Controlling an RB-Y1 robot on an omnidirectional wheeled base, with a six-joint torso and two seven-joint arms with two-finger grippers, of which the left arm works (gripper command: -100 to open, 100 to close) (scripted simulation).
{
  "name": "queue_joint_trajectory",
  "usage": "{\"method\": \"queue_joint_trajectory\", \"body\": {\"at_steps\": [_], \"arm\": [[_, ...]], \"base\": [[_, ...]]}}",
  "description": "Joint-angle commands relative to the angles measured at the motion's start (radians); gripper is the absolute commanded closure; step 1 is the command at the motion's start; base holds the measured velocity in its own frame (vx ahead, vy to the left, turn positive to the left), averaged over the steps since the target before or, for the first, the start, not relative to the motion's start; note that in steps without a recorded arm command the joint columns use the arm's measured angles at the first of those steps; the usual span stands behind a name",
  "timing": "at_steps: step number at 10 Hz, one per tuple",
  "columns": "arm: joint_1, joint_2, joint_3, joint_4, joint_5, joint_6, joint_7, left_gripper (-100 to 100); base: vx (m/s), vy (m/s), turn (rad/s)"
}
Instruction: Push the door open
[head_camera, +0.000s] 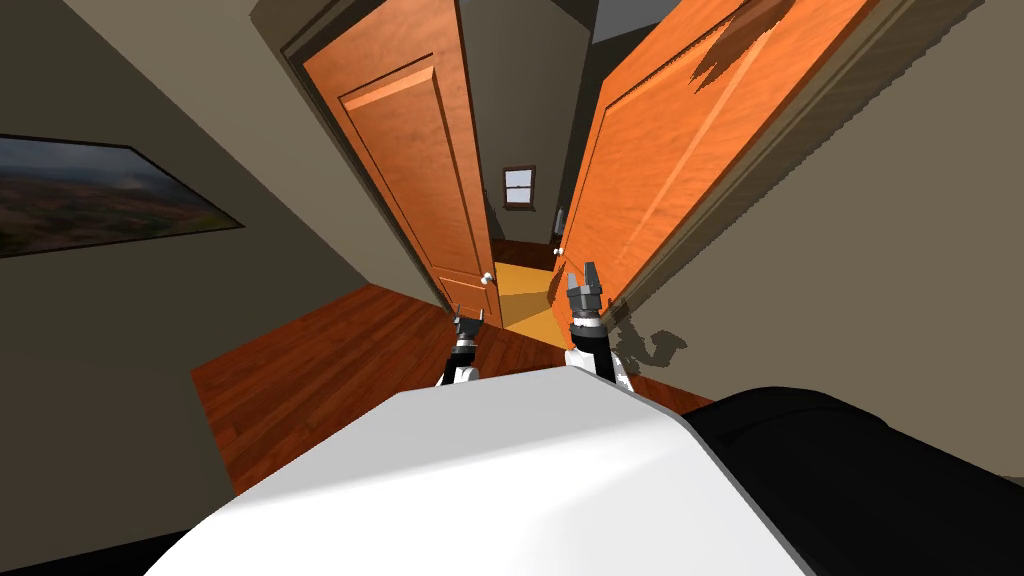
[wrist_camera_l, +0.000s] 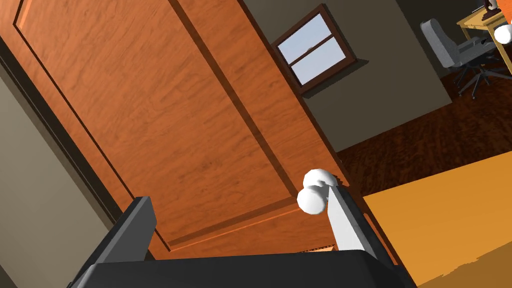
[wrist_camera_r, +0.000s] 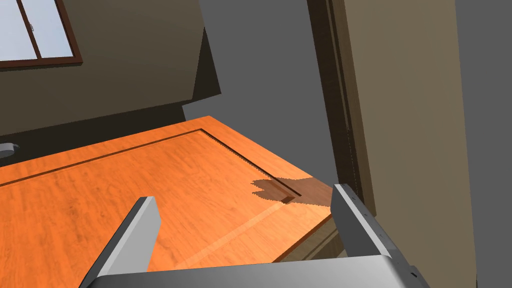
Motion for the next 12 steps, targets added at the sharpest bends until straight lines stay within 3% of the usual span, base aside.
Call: {"method": "queue_joint_trajectory", "body": {"at_steps": [1,12], "arm": [[-0.012,0.002,-0.011,0.032,0.017,-0.009,0.024,-100],[-0.082,-0.002,-0.088,0.239,0.123,-0.071,0.162,-100]], "base": [[0.075,0.069,-0.128],[0.073,0.072,-0.101]]}}
